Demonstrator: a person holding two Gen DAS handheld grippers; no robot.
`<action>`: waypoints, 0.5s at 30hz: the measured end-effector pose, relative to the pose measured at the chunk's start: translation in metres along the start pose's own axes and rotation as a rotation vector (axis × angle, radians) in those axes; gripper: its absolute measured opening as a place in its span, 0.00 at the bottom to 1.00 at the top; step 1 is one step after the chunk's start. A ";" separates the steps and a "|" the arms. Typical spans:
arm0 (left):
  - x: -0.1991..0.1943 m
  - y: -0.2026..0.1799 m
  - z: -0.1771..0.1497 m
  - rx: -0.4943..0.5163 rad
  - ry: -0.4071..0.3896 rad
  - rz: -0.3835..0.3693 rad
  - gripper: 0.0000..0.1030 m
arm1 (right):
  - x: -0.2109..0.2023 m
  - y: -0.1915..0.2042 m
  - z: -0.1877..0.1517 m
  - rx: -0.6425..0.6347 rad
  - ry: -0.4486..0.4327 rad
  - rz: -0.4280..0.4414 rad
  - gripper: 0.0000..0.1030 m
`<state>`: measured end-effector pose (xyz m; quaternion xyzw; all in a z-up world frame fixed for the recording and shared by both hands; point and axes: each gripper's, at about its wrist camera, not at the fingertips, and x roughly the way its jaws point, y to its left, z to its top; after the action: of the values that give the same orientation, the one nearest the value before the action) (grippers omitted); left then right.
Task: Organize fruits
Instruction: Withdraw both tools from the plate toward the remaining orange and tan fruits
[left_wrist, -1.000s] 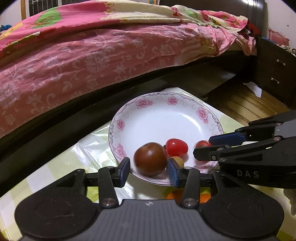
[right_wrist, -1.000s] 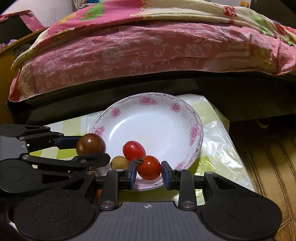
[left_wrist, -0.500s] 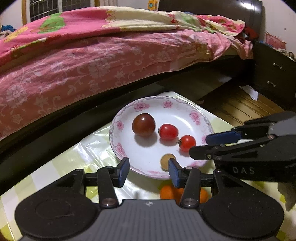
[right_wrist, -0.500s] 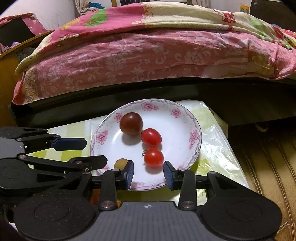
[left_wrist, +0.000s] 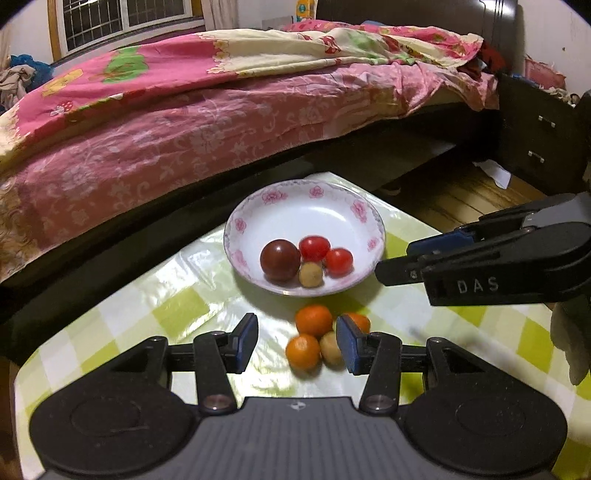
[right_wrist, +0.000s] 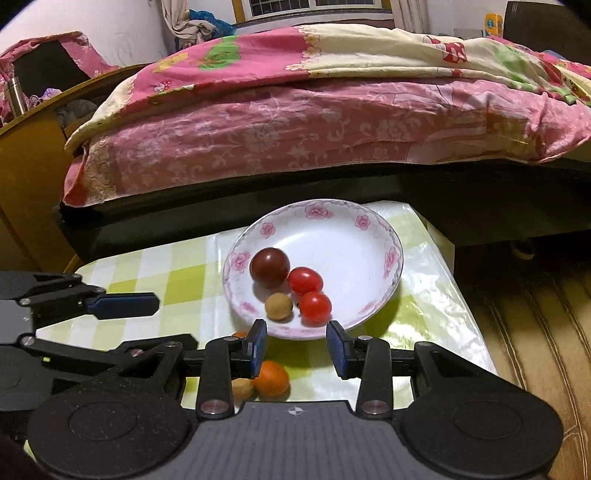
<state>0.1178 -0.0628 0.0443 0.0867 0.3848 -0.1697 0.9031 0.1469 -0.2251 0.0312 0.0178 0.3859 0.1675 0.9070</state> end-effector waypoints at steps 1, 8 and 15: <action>-0.004 0.000 -0.002 0.000 0.000 0.000 0.52 | -0.004 0.001 -0.002 0.008 0.002 0.001 0.33; -0.003 0.003 -0.017 0.031 -0.008 -0.056 0.52 | -0.014 0.011 -0.025 0.010 0.052 -0.006 0.33; 0.029 0.005 -0.026 0.103 0.001 -0.099 0.52 | 0.009 0.022 -0.033 -0.063 0.117 -0.017 0.33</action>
<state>0.1209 -0.0580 0.0059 0.1139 0.3796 -0.2334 0.8879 0.1229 -0.2050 0.0057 -0.0239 0.4331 0.1726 0.8843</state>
